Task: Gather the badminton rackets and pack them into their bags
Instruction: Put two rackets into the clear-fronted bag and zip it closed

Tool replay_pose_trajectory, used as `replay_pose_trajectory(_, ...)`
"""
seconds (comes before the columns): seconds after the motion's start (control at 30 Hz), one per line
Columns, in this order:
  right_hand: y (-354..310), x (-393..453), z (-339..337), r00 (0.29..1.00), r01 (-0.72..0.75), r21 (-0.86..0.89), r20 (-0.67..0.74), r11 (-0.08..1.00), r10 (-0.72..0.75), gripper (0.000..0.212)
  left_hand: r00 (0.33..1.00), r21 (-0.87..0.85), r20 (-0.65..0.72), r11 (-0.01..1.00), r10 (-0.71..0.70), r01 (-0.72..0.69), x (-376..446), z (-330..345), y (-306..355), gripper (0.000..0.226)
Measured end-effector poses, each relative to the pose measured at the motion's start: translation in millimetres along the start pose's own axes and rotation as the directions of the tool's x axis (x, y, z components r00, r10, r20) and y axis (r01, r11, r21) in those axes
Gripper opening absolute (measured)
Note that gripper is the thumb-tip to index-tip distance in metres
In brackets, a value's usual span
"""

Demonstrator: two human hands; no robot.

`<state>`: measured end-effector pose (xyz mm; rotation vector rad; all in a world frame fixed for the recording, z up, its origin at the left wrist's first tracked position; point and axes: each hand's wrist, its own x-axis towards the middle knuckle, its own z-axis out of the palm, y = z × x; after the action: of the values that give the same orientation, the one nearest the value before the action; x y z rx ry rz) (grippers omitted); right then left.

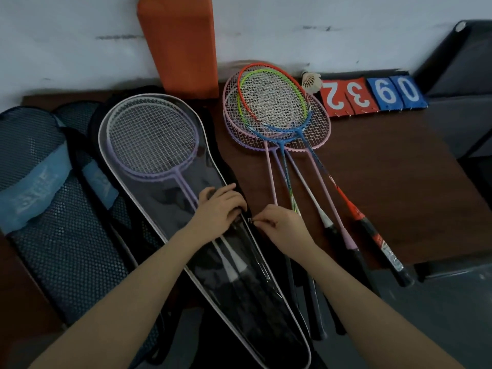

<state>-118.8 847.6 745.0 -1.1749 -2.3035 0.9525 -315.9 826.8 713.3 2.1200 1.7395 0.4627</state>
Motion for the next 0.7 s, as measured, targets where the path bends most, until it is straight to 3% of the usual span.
replay_pose_trajectory(0.17, 7, -23, -8, 0.999, -0.006, 0.004, -0.034, 1.0, 0.006, 0.008, 0.998, 0.047, -0.055, 0.998, -0.037, 0.04, 14, -4, 5, 0.015)
replay_pose_trajectory(0.27, 18, -49, -20, 0.999, -0.031, 0.024, 0.036, 0.999, 0.03, 0.009, 0.981, 0.017, -0.151, 0.992, -0.124, 0.128, 20, -4, 2, 0.014)
replay_pose_trajectory(0.33, 26, -70, -26, 0.995, -0.072, 0.046, 0.078, 0.996, 0.068, 0.009, 0.982, 0.017, -0.133, 0.991, -0.132, 0.135, 23, -2, -5, 0.015)
replay_pose_trajectory(0.47, 26, -87, -25, 0.994, -0.101, 0.12, 0.051, 0.988, 0.096, 0.01, 0.997, 0.037, -0.04, 0.997, -0.064, 0.065, 13, 3, 1, 0.023)
replay_pose_trajectory(0.57, 21, -85, -19, 0.992, -0.122, 0.151, 0.028, 0.981, 0.12, 0.011, 0.998, 0.026, 0.026, 0.998, 0.058, -0.059, -14, 11, 28, 0.047)
replay_pose_trajectory(0.7, 23, -88, -19, 0.993, -0.109, 0.168, -0.016, 0.98, 0.113, 0.01, 0.991, 0.084, 0.032, 0.987, 0.133, -0.135, -47, 33, 58, 0.041)
